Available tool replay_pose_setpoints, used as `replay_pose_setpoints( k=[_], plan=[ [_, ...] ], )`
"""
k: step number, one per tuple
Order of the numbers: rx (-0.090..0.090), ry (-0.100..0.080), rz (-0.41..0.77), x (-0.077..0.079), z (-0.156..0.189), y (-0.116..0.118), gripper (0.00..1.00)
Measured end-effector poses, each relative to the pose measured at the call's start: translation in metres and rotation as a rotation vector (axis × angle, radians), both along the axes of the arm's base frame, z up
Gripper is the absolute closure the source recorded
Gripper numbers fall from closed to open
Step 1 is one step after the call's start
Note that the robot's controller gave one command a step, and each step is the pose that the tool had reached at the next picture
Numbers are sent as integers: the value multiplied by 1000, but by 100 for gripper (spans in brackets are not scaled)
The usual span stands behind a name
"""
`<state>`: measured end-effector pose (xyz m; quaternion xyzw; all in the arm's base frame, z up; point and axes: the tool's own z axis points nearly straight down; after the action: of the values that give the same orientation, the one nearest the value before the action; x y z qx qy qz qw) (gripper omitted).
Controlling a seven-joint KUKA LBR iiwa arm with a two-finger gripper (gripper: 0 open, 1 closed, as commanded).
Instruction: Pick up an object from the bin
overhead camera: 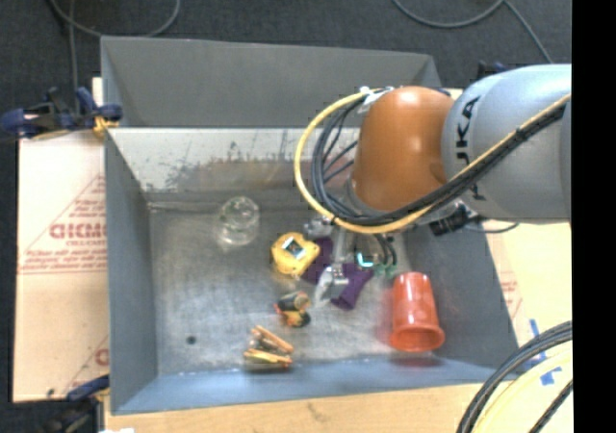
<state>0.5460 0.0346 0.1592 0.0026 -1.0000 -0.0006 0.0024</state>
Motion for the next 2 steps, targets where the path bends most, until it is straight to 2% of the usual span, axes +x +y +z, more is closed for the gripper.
replay_pose_setpoints(
  k=[1,2],
  plan=[
    [0,-7,-1,2,4,0,0],
    [6,-55,-84,-11,-68,3,100]
  ],
)
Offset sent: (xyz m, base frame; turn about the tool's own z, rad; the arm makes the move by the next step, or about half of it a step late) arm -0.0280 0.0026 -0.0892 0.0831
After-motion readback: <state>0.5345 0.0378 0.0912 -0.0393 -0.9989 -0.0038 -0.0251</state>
